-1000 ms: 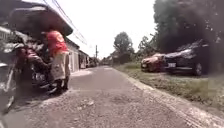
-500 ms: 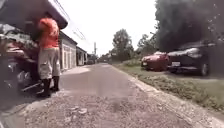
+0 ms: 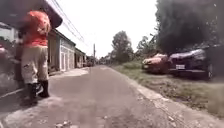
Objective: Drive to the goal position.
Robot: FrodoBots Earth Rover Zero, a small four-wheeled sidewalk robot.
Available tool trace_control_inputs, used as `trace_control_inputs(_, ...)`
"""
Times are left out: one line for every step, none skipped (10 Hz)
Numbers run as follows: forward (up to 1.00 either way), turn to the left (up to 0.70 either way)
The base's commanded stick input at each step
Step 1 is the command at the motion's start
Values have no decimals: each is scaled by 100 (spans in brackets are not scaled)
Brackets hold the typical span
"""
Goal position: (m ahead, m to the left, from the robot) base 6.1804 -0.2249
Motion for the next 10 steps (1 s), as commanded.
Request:
trace_control_inputs(70, 3)
trace_control_inputs(70, 14)
trace_control_inputs(70, 32)
trace_control_inputs(70, 34)
trace_control_inputs(70, 27)
trace_control_inputs(70, 12)
trace_control_inputs(70, 1)
trace_control_inputs(70, 0)
trace_control_inputs(70, 0)
trace_control_inputs(70, 0)
